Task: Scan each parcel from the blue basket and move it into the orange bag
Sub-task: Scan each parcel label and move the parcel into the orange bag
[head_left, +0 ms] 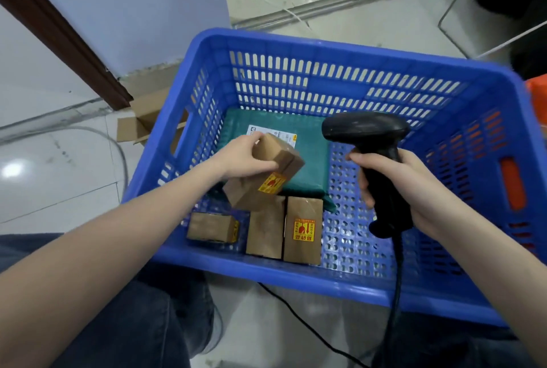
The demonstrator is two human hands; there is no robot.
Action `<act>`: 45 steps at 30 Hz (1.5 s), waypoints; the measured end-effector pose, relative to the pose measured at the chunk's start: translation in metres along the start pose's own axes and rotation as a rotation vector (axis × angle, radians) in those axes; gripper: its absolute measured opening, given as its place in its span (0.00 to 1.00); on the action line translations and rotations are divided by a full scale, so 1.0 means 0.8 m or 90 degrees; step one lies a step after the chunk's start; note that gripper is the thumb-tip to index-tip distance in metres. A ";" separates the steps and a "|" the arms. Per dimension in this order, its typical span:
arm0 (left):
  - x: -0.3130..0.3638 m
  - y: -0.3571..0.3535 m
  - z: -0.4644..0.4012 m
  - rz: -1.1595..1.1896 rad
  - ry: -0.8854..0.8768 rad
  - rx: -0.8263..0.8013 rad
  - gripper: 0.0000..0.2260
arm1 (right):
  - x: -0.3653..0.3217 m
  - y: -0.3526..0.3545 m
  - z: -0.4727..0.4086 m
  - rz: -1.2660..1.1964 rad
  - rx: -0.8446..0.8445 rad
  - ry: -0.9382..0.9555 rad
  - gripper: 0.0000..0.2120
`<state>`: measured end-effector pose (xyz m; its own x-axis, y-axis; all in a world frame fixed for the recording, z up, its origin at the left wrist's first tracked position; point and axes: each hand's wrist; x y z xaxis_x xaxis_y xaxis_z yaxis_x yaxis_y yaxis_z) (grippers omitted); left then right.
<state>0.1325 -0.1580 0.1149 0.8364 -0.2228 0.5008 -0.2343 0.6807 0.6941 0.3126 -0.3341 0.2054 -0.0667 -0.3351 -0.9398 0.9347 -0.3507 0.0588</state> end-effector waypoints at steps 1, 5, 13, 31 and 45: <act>0.018 0.015 0.008 0.072 0.008 0.004 0.27 | -0.006 0.002 0.002 -0.012 0.012 0.019 0.10; 0.078 0.061 0.039 0.366 -0.019 -0.010 0.20 | -0.030 0.014 0.011 -0.091 0.052 0.091 0.07; 0.152 0.077 0.093 0.563 -0.032 -0.055 0.16 | -0.060 0.030 0.029 -0.249 0.133 0.163 0.04; 0.181 0.050 0.099 0.587 0.069 -0.197 0.33 | -0.060 0.038 0.019 -0.415 0.040 0.146 0.15; 0.174 0.064 0.093 0.774 0.090 -0.151 0.24 | -0.068 0.044 0.026 -0.426 0.002 0.182 0.15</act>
<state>0.1999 -0.2063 0.2586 0.1908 0.7062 0.6818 -0.8100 0.5057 -0.2971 0.3420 -0.3466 0.2657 -0.5298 0.1937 -0.8257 0.7243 -0.4030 -0.5594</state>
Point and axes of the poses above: each hand's wrist, its own z-axis away from the middle knuckle, its own y-axis out of the back of the hand, x = y × z, and after that the axes turned 9 degrees about y, right-handed
